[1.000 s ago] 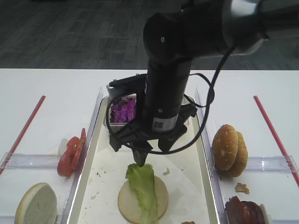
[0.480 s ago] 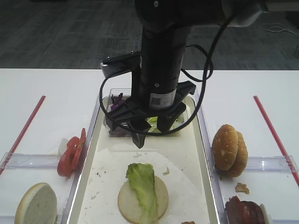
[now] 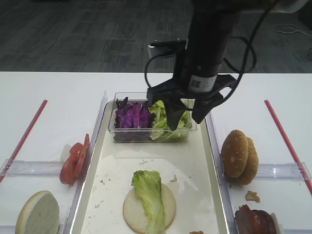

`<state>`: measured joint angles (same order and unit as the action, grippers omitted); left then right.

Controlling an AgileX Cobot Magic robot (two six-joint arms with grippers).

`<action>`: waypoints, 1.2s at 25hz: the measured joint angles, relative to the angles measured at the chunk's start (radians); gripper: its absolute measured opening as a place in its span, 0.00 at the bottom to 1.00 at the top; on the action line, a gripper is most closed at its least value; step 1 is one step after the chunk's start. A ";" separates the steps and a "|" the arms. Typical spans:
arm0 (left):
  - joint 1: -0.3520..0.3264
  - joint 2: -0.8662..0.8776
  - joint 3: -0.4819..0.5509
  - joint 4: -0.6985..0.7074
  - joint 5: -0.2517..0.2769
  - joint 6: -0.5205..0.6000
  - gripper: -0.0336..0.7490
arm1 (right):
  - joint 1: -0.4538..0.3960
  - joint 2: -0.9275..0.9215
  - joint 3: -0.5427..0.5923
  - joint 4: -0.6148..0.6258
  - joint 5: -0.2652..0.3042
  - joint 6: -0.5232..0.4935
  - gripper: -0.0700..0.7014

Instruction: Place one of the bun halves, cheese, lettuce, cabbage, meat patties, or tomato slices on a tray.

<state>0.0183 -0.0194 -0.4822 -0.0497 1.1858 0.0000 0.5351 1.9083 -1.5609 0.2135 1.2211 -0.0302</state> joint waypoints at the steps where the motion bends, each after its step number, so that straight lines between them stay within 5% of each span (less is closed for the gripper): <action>1: 0.000 0.000 0.000 0.000 0.000 0.000 0.42 | -0.023 0.000 0.000 0.000 0.000 -0.004 0.67; 18: 0.000 0.000 0.000 0.000 0.000 0.000 0.42 | -0.460 0.000 0.000 -0.059 0.000 -0.014 0.67; 30: 0.000 0.000 0.000 0.000 0.000 0.000 0.42 | -0.589 0.000 0.000 -0.086 0.000 -0.029 0.66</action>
<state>0.0183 -0.0194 -0.4822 -0.0497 1.1858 0.0000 -0.0535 1.9083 -1.5609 0.1279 1.2211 -0.0597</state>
